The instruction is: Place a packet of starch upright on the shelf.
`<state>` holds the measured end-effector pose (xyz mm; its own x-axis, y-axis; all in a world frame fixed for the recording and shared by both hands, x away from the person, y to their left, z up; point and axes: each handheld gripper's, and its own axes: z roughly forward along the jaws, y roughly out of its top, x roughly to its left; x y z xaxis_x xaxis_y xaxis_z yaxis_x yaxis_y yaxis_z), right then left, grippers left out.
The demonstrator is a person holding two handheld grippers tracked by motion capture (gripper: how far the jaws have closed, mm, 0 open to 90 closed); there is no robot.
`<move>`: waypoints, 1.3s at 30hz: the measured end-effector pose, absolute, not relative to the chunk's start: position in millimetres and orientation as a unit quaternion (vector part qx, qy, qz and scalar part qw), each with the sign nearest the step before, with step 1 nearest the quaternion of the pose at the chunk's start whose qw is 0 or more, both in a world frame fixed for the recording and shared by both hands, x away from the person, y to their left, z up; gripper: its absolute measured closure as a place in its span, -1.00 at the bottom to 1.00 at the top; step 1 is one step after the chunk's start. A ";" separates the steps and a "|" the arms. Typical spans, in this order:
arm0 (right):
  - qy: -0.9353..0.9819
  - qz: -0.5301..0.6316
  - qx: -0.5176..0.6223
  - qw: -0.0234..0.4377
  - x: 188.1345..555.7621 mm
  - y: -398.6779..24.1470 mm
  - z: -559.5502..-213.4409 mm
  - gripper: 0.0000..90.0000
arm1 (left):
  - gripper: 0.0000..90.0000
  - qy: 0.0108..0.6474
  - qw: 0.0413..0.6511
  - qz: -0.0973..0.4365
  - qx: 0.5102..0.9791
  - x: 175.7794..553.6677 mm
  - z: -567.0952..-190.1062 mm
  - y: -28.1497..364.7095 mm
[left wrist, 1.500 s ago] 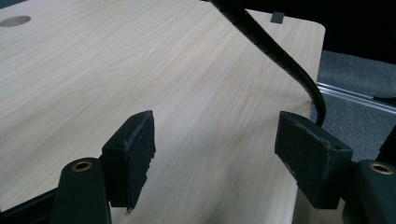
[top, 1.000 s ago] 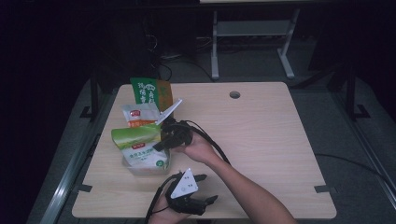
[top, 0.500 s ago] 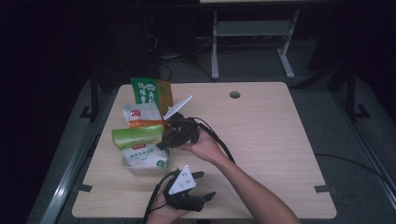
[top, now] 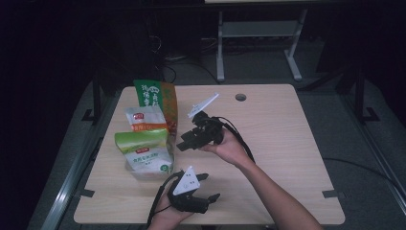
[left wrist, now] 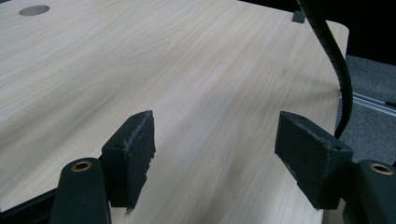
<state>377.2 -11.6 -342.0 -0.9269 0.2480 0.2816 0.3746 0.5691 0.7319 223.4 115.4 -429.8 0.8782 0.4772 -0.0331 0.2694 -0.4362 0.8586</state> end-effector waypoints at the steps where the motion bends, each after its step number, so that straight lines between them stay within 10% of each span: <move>1: -0.882 -0.429 -0.179 0.073 377.6 -14.6 -341.7 0.10 | -0.38 0.222 0.480 0.108 0.841 224.0 -429.3 116.1; 39: -0.870 -0.417 -0.257 0.050 376.7 -96.2 -353.2 -0.25 | -0.41 0.235 0.478 0.101 0.840 231.4 -429.9 119.6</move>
<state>376.7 -96.2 -353.2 -0.8629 0.4052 0.3020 0.4892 0.5201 0.7001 231.4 119.6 -429.9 0.8691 0.4915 -0.0547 0.2983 -0.4328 0.8507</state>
